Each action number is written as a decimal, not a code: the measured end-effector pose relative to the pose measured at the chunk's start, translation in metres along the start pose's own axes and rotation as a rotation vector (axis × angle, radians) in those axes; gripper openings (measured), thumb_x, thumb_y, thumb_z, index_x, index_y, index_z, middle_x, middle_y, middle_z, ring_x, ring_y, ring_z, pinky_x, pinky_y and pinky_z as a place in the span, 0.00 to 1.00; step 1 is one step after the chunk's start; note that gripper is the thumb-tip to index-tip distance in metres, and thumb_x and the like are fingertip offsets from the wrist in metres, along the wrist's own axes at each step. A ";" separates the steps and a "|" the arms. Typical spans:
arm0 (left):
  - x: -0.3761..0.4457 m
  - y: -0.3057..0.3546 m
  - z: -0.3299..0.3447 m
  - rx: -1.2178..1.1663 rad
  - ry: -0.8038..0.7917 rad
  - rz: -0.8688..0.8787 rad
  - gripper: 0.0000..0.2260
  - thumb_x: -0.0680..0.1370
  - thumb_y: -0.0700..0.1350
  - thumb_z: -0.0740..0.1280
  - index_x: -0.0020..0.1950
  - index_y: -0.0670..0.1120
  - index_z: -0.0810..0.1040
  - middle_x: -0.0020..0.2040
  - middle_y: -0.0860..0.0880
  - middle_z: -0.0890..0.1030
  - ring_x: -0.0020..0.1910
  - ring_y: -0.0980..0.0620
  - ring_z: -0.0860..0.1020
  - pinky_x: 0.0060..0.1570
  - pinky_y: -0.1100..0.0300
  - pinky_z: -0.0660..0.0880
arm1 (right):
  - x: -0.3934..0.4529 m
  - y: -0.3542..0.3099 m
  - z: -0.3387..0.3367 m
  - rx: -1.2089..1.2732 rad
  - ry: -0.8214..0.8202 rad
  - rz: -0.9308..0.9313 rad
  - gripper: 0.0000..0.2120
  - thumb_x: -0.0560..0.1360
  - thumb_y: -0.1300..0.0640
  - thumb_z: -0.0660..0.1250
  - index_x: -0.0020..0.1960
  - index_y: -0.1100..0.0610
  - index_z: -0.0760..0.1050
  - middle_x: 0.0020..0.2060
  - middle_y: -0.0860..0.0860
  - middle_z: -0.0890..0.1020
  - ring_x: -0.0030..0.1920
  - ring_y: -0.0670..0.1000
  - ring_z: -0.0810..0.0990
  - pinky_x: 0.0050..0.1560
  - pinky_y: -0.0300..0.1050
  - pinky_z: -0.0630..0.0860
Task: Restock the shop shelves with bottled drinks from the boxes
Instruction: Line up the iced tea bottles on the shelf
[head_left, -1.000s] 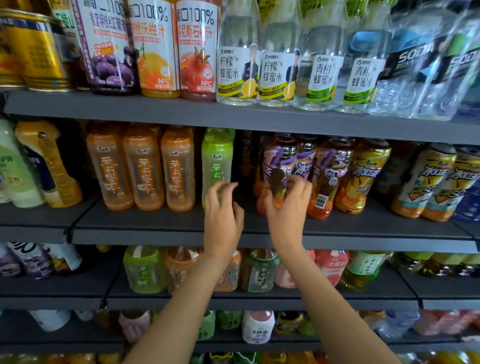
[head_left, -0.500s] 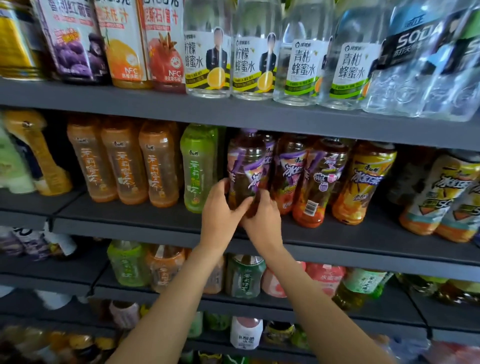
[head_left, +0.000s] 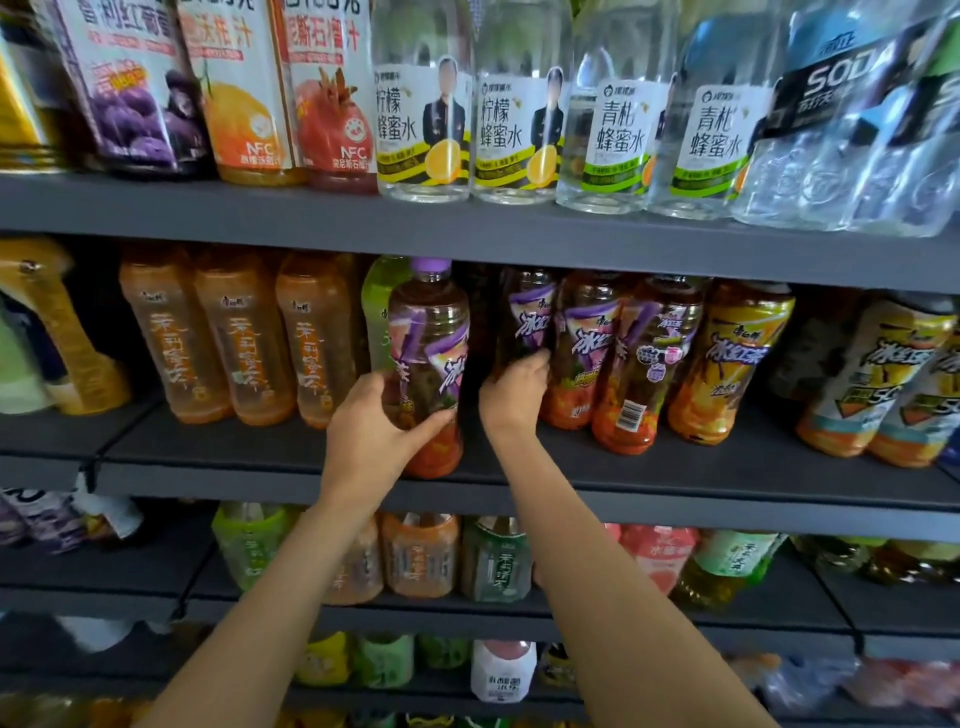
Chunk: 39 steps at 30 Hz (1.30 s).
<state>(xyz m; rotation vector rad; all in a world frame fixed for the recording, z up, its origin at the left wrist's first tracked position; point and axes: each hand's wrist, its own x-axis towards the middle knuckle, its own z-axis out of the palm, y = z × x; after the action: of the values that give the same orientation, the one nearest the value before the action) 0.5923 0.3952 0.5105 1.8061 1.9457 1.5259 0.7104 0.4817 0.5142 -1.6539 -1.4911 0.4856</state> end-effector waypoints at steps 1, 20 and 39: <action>0.000 -0.002 -0.003 -0.002 -0.003 0.004 0.26 0.67 0.55 0.74 0.58 0.42 0.74 0.54 0.47 0.78 0.54 0.53 0.74 0.49 0.68 0.65 | 0.005 0.000 0.003 0.005 0.008 0.047 0.37 0.75 0.65 0.64 0.72 0.72 0.43 0.71 0.66 0.57 0.72 0.61 0.57 0.72 0.46 0.54; 0.002 -0.015 -0.003 -0.091 -0.036 -0.006 0.28 0.67 0.54 0.75 0.62 0.45 0.72 0.56 0.50 0.77 0.53 0.58 0.72 0.51 0.64 0.68 | 0.021 0.002 0.023 -0.080 0.134 -0.058 0.36 0.71 0.55 0.72 0.69 0.67 0.57 0.63 0.61 0.70 0.65 0.59 0.68 0.63 0.50 0.68; -0.002 -0.006 0.000 -0.058 -0.029 0.011 0.28 0.69 0.53 0.73 0.63 0.41 0.72 0.58 0.46 0.78 0.59 0.49 0.75 0.53 0.64 0.68 | 0.006 0.013 -0.004 -0.017 0.095 -0.087 0.25 0.70 0.61 0.72 0.61 0.66 0.65 0.57 0.61 0.76 0.59 0.59 0.75 0.56 0.49 0.72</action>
<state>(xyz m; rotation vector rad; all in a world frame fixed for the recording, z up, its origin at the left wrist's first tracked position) 0.5887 0.3949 0.5048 1.8087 1.8615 1.5337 0.7232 0.4870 0.5076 -1.5956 -1.4934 0.3437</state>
